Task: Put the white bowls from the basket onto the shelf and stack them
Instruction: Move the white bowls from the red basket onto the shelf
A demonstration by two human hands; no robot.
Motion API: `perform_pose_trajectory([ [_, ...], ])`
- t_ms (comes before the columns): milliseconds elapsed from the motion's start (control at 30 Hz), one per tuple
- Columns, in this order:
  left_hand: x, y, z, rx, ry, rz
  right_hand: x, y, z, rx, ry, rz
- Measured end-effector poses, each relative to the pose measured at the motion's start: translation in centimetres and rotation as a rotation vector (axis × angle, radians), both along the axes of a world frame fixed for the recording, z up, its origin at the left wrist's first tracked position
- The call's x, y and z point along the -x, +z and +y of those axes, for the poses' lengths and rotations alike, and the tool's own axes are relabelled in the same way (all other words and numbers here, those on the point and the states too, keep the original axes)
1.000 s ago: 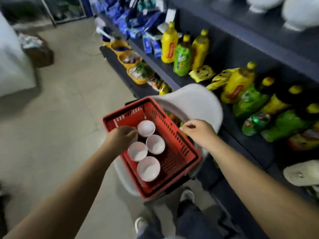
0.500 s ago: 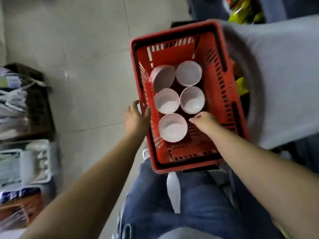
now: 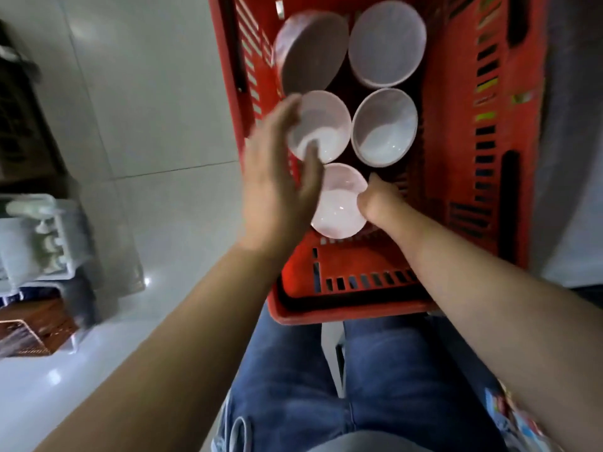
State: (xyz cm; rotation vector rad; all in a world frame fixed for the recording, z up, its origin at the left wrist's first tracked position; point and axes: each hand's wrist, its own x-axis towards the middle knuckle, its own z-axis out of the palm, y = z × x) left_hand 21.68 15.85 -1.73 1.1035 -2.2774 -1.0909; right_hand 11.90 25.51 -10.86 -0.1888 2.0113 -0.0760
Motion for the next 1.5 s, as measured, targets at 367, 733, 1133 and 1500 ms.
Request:
perform_pose_trajectory([
  [367, 4.3, -11.6, -0.6, -0.952, 0.556, -0.541, 4.8, 6.2, 4.3, 0.408, -1.054, -0.191],
  [733, 5.1, -13.0, -0.8, -0.842, 0.68, -0.618, 5.6, 7.7, 4.2, 0.483, -1.029, -0.231],
  [1133, 4.2, 3.0, 0.6, -0.939, 0.486, -0.192, 6.7, 18.2, 5.8, 0.631, -1.067, -0.183],
  [1500, 6.3, 21.5, 0.3, -0.727, -0.261, -0.048, 2.7, 37.1, 13.4, 1.021, -1.237, 0.173],
])
